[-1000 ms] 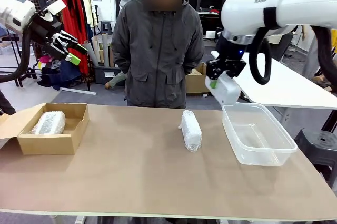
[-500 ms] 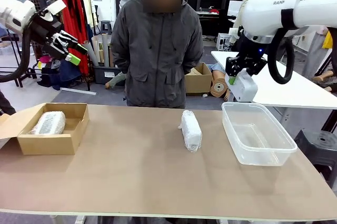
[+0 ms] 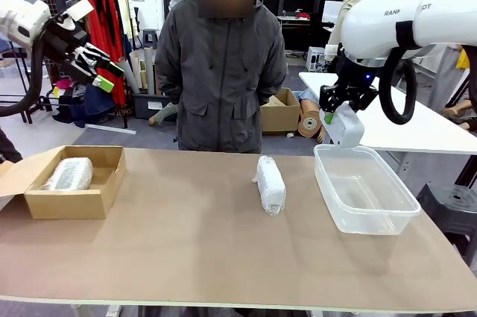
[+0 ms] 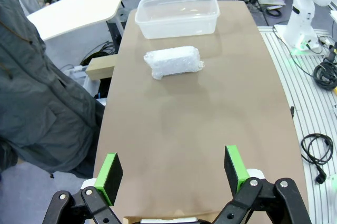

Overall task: Separate and place wrapped and unwrapped clocks.
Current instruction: If the picked Digital clock is wrapped, place it in the Package Box ; if not, place it in the Organizing box.

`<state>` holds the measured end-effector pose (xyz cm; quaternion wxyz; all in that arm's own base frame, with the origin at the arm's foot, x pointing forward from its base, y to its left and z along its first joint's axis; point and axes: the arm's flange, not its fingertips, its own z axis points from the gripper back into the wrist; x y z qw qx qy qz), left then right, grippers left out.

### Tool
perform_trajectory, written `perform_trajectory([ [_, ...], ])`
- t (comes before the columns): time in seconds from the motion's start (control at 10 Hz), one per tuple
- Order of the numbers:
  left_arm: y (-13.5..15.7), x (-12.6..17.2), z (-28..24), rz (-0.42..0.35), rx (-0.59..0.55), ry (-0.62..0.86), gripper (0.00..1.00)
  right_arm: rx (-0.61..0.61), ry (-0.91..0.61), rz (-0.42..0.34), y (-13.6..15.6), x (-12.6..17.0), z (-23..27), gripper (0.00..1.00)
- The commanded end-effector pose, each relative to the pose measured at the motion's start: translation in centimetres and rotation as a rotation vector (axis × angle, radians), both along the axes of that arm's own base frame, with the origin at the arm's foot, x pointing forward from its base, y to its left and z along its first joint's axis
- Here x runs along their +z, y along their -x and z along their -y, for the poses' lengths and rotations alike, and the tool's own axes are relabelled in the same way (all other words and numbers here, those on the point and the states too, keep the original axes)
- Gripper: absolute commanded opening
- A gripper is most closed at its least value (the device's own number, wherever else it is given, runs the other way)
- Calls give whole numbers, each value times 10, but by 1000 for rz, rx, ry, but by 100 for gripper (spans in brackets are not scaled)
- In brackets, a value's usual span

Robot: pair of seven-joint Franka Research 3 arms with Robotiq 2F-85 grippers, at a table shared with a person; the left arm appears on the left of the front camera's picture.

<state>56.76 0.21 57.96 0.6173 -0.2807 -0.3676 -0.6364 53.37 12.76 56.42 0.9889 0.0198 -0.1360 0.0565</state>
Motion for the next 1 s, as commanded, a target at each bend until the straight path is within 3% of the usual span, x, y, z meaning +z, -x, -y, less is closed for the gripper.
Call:
perform_trajectory([
  [0.0, 2, 1, 0, -1, -3, 2, 100, 16, -2, 2, 0, 8, 1, 0],
  [0.4, 2, 1, 0, -1, -3, 2, 100, 0, 0, 0, 0, 0, 0, 0],
  [0.9, 2, 1, 0, -1, -3, 2, 100, -94, -40, 20, -23, -23, 63, 0],
])
